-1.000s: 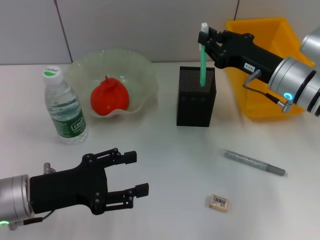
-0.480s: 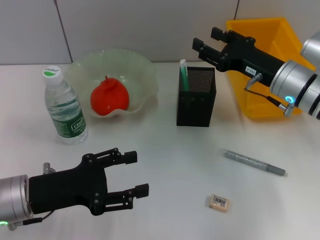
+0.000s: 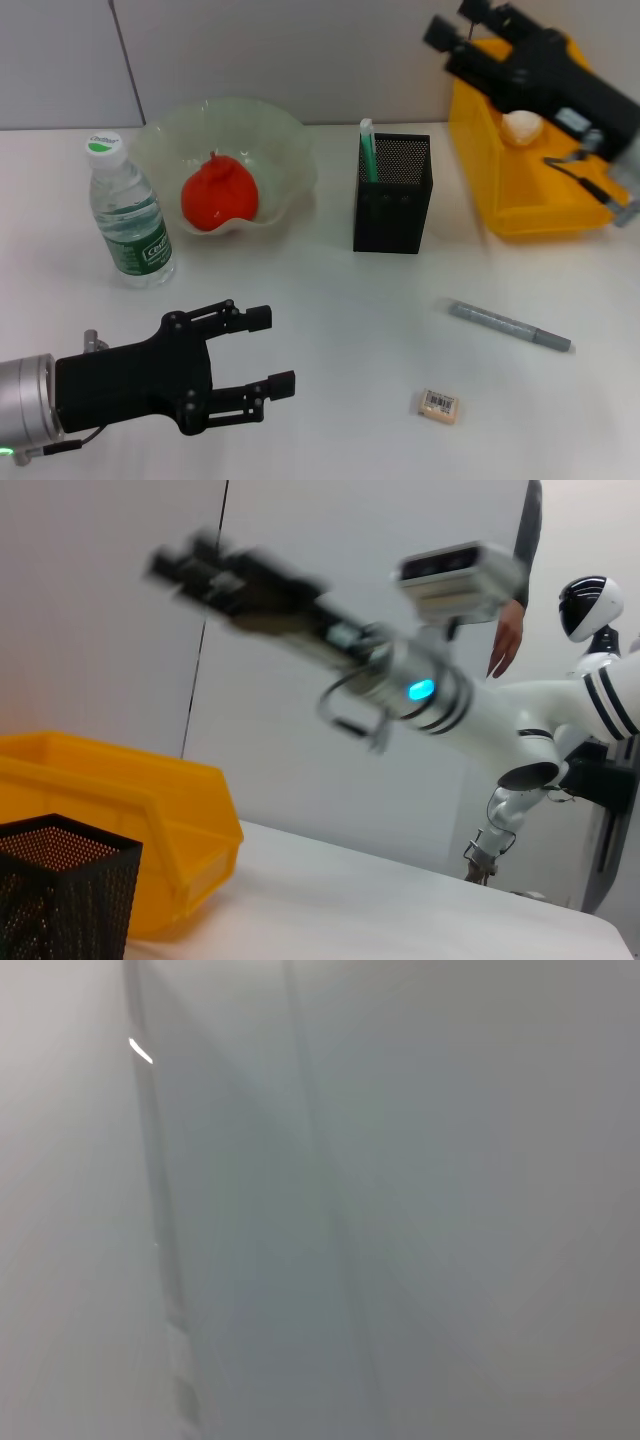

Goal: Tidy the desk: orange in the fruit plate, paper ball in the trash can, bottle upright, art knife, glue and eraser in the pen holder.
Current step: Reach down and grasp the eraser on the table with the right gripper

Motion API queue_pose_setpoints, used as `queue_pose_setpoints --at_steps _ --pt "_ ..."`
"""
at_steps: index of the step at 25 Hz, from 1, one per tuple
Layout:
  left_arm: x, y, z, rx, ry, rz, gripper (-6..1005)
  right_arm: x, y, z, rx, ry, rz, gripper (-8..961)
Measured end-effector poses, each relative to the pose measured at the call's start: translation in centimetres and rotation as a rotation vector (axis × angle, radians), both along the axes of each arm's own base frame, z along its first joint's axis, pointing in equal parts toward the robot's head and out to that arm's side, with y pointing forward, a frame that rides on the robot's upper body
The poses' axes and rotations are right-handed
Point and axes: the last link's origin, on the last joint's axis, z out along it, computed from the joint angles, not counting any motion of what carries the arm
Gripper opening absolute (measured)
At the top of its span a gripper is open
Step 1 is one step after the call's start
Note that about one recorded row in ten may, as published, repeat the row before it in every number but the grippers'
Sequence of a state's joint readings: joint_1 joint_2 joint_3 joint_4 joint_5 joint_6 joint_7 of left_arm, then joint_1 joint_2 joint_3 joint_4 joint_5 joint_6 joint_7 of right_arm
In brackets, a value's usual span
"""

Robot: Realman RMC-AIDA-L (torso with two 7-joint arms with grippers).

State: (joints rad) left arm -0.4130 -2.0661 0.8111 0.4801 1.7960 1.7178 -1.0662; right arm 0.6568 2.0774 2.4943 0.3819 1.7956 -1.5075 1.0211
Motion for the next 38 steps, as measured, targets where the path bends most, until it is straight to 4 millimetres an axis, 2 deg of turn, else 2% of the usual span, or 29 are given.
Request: queue_pose_setpoints --at_steps 3,6,8,9,10,14,19,22,24,26,29,30,38 --pt "-0.1 -0.1 0.0 -0.001 0.000 0.004 797 0.0 -2.4 2.3 -0.060 0.041 0.119 680" --pt "-0.1 -0.2 -0.1 -0.004 0.000 0.005 797 -0.1 -4.1 4.2 -0.194 -0.012 0.189 680" --pt "-0.1 -0.2 -0.1 -0.004 0.000 0.005 797 -0.6 -4.7 5.1 -0.335 -0.109 0.207 680" --pt "-0.1 -0.2 -0.1 -0.004 0.000 0.005 797 -1.3 -4.9 5.5 -0.486 -0.237 0.187 680" --pt "-0.1 -0.2 -0.1 -0.004 0.000 0.005 797 -1.3 -4.9 5.5 -0.486 -0.237 0.187 679" --pt "-0.3 -0.3 0.0 -0.011 0.010 0.003 797 -3.2 -4.6 5.5 -0.708 -0.520 0.054 679" --pt "-0.4 -0.3 0.0 -0.006 0.013 0.006 797 -5.6 -3.1 3.9 -0.875 -0.878 -0.138 678" --pt "-0.5 -0.4 0.0 -0.007 0.015 0.008 797 -6.0 -2.8 3.0 -0.911 -0.977 -0.175 677" --pt "-0.6 -0.4 0.0 -0.005 0.016 0.010 797 -6.5 -2.4 1.1 -0.935 -1.136 -0.227 677" --pt "-0.6 -0.4 0.0 -0.004 0.016 0.012 797 -6.7 -2.3 0.5 -0.938 -1.171 -0.237 677" --pt "-0.6 -0.5 0.0 -0.003 0.015 0.013 797 -7.4 -2.0 -1.8 -0.945 -1.292 -0.250 676" --pt "-0.6 -0.5 0.0 -0.003 0.015 0.013 797 -7.4 -2.0 -1.8 -0.945 -1.292 -0.250 676" --pt "-0.6 -0.4 0.1 0.003 0.016 0.013 797 -7.9 -2.3 -5.6 -0.912 -1.496 -0.287 673"
